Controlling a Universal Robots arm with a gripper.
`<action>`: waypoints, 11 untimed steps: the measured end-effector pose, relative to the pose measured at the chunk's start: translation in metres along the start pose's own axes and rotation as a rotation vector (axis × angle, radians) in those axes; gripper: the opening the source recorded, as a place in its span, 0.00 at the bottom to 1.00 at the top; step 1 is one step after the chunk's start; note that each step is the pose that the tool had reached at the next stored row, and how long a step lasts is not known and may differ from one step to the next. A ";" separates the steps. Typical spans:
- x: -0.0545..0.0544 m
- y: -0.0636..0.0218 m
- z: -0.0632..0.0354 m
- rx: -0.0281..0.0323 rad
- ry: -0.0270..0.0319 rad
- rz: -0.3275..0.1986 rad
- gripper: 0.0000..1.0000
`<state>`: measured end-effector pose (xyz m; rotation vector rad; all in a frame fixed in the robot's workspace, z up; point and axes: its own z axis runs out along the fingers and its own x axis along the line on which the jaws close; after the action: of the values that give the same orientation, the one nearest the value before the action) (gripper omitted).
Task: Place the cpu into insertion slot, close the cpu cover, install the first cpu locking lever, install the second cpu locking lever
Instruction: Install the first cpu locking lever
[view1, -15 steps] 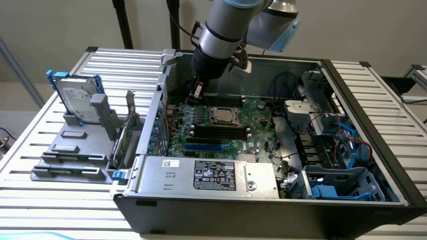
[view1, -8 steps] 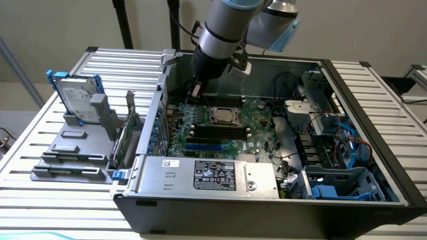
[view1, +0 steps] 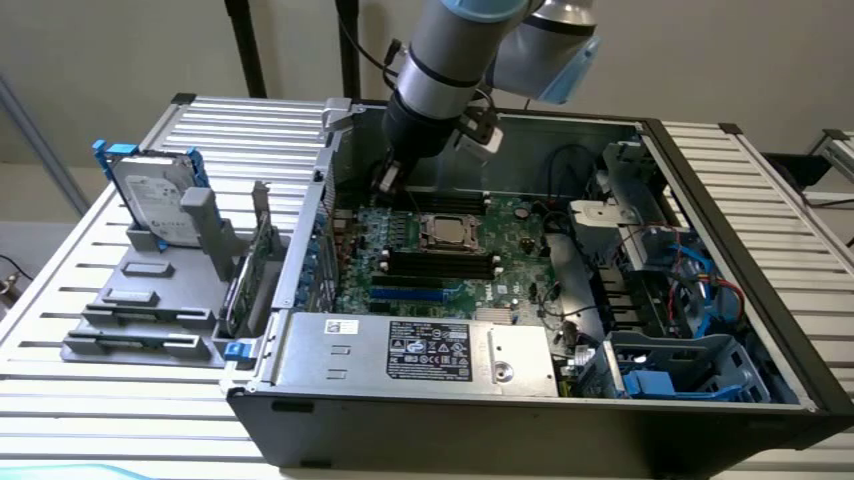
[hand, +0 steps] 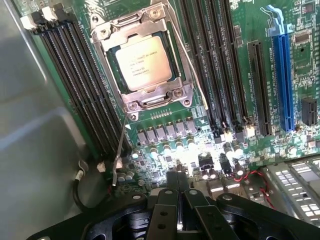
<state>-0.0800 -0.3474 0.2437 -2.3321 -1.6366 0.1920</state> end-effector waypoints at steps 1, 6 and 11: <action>0.000 -0.0001 0.0000 0.0002 0.0035 0.010 0.11; 0.000 -0.0005 0.0002 0.0024 0.0238 0.055 0.11; -0.001 -0.0015 0.0004 0.0098 0.0538 0.085 0.11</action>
<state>-0.0817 -0.3474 0.2437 -2.3805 -1.5092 0.1532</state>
